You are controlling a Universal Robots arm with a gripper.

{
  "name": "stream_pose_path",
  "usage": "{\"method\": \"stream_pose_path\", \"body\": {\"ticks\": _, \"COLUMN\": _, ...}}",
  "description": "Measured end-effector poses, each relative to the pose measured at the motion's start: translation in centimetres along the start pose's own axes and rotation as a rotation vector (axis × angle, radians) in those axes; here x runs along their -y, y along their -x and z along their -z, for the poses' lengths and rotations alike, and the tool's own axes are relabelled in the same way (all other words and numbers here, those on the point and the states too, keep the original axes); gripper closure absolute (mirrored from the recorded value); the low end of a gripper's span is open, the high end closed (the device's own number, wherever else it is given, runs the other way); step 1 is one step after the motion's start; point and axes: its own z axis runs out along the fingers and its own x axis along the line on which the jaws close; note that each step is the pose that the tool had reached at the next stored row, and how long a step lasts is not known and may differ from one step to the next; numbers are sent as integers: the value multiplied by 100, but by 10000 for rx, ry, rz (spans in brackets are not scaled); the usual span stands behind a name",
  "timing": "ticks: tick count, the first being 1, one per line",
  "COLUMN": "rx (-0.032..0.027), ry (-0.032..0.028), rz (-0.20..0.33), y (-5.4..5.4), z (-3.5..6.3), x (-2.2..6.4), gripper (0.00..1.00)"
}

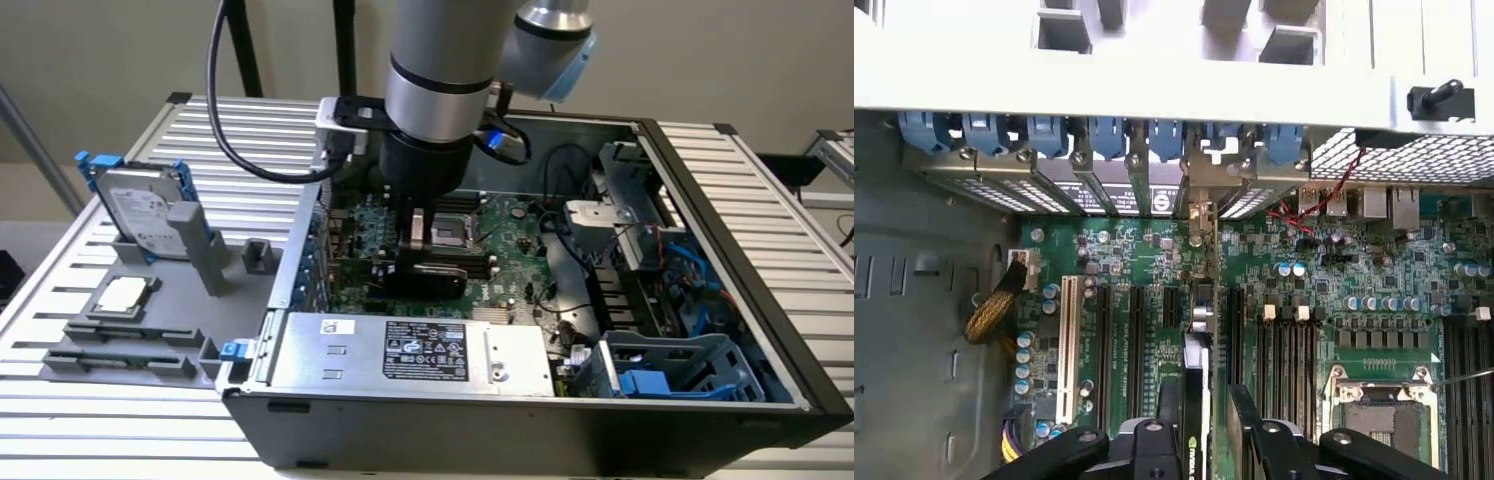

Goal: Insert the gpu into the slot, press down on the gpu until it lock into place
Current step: 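Insert the gpu into the slot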

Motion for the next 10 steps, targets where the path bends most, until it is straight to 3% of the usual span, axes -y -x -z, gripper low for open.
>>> {"method": "stream_pose_path", "body": {"ticks": 2, "rx": -5, "ry": 124, "rz": -9, "y": -1, "z": 0, "x": -13, "gripper": 67}}
{"method": "stream_pose_path", "body": {"ticks": 5, "rx": -6, "ry": 156, "rz": -13, "y": 1, "z": 49, "x": -19, "gripper": 69}}
{"method": "stream_pose_path", "body": {"ticks": 7, "rx": -16, "ry": 168, "rz": -13, "y": 1, "z": 73, "x": -24, "gripper": 82}}
{"method": "stream_pose_path", "body": {"ticks": 8, "rx": -29, "ry": 181, "rz": -14, "y": 1, "z": 71, "x": -30, "gripper": 82}}
{"method": "stream_pose_path", "body": {"ticks": 10, "rx": -115, "ry": 228, "rz": -25, "y": 0, "z": 71, "x": -55, "gripper": 89}}
